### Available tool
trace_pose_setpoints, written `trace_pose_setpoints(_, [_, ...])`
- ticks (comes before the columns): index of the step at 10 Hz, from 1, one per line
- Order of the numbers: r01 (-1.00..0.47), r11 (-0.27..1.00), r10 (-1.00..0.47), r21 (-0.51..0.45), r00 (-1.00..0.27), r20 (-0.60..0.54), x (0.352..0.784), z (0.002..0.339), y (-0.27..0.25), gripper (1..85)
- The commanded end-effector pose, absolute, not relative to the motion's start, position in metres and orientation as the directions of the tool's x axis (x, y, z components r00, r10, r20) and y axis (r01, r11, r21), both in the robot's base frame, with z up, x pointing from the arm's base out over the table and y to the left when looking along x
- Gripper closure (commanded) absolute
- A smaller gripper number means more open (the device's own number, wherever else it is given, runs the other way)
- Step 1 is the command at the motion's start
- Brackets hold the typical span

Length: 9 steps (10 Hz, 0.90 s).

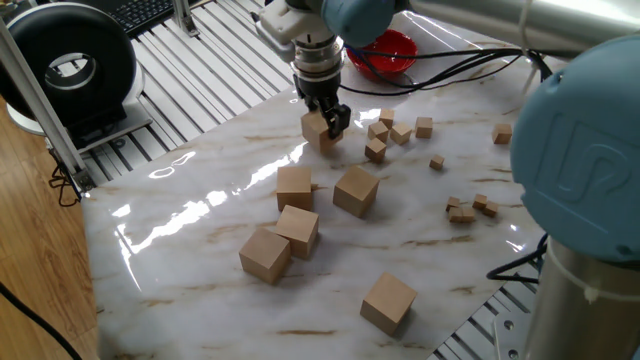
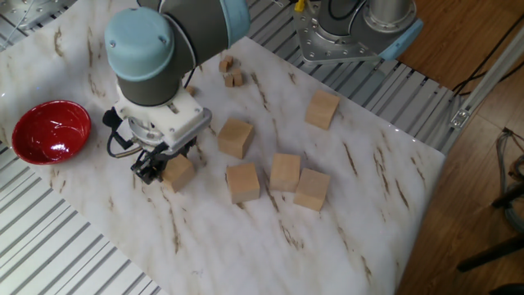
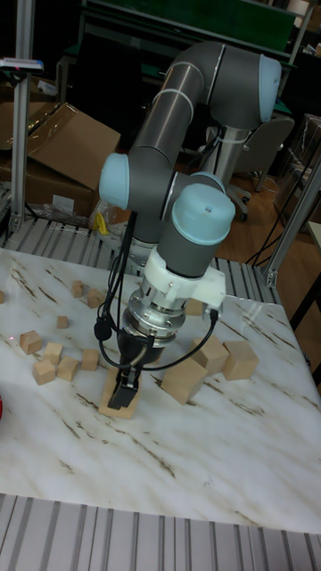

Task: Stack the blocks in a vertical line of five

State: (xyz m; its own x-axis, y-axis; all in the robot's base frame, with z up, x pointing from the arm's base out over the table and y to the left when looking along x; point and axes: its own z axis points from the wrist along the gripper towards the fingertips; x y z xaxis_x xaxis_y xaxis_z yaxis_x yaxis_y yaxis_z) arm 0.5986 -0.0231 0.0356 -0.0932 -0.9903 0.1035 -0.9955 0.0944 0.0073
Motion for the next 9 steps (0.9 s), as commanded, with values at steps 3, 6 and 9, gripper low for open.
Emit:
trace_pose_setpoints(3, [-0.99, 0.135, -0.99, 0.035, -0.134, 0.036, 0.593, 0.035, -0.008, 50.3])
trace_pose_setpoints(6, [-0.995, 0.101, -0.994, 0.016, -0.1, 0.035, 0.595, 0.034, -0.017, 50.3])
trace_pose_setpoints(9, [-0.997, 0.077, -0.997, -0.001, -0.077, 0.029, 0.595, 0.03, -0.026, 49.3])
